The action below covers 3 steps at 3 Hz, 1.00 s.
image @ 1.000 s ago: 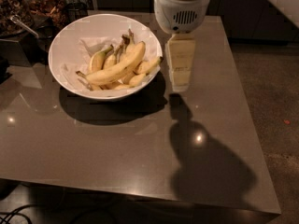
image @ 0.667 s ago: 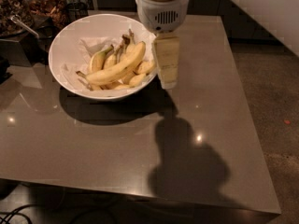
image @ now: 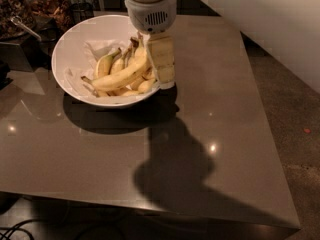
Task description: Pick banana from white bowl
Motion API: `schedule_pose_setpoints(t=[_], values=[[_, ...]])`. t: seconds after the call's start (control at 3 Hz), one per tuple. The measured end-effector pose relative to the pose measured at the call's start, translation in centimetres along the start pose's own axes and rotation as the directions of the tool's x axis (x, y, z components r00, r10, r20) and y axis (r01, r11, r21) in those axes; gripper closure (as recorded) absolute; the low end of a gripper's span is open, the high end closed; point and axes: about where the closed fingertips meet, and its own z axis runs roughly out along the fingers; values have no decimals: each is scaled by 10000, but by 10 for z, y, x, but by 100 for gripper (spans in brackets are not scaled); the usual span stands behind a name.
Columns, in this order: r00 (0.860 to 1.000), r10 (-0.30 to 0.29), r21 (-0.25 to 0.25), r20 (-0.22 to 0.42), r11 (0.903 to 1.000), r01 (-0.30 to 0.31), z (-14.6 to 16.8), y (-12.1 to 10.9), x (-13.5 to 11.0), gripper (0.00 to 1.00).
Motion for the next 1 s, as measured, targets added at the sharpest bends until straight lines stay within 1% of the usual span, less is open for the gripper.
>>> schedule_pose_setpoints(t=[0.33, 0.67, 1.0], values=[[9992, -391, -64, -24, 9992, 391, 6, -9, -12, 1], [9961, -874, -259, 136, 9958, 877, 12, -14, -30, 13], [9884, -1477, -476, 351, 9877, 1492, 18, -14, -51, 23]])
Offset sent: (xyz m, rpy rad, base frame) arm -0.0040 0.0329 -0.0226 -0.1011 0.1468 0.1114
